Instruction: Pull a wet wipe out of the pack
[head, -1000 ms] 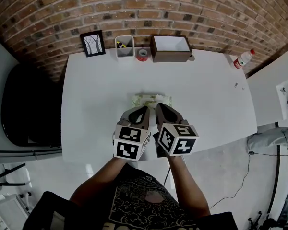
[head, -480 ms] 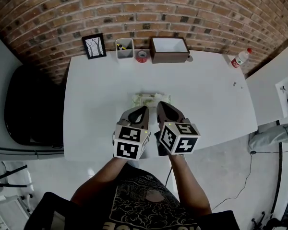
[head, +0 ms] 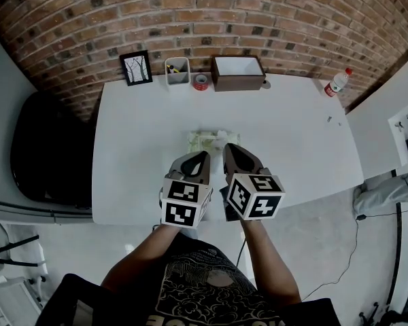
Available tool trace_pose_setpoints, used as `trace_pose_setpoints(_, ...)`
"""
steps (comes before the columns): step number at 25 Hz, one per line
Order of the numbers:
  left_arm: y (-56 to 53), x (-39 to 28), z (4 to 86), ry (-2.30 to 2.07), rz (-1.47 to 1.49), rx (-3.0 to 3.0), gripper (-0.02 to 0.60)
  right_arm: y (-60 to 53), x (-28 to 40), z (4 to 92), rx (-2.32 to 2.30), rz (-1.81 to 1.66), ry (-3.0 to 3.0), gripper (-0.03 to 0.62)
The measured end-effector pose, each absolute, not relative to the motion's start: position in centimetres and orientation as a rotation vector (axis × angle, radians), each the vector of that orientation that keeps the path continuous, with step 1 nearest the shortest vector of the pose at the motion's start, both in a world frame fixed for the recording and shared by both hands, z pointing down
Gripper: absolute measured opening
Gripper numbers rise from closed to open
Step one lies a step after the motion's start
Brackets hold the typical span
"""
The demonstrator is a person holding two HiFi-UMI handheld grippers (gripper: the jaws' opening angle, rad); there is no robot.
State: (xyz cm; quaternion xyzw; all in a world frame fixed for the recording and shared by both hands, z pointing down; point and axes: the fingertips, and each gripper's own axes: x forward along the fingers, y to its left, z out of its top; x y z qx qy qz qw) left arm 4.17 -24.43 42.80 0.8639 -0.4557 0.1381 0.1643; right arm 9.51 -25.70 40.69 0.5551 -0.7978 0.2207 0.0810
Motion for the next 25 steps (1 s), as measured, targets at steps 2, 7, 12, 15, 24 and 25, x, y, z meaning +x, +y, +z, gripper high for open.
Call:
trace_pose_setpoints(2, -24.1, 4.2, 42.4, -1.304, 0.385, 2.469, 0.012, -25.2, 9.5, 40.5, 1.661, 0.652, -2.389, 0.015)
trace_pose_setpoints(7, -22.8, 4.2, 42.0, -1.309, 0.384, 2.477, 0.012, -24.1, 9.4, 39.7, 1.656, 0.627, -2.406, 0.015)
trace_pose_setpoints(12, -21.4, 4.4, 41.7, -1.312, 0.387, 2.487, 0.012, -22.8, 9.6, 38.9, 1.665, 0.609, -2.416, 0.015)
trace_pose_setpoints(15, -20.8, 4.5, 41.4, -1.321, 0.387, 2.5, 0.012, -22.0, 9.7, 38.6, 1.674, 0.601, -2.423, 0.015)
trace_pose_setpoints(24, -18.6, 4.4, 40.5, -1.334, 0.36, 2.51, 0.012, -19.6, 9.8, 37.9, 1.677, 0.577, -2.425, 0.015)
trace_pose_setpoints(25, -18.3, 4.3, 40.4, -1.335, 0.357, 2.51, 0.012, -19.3, 9.8, 37.8, 1.678, 0.574, -2.426, 0.015)
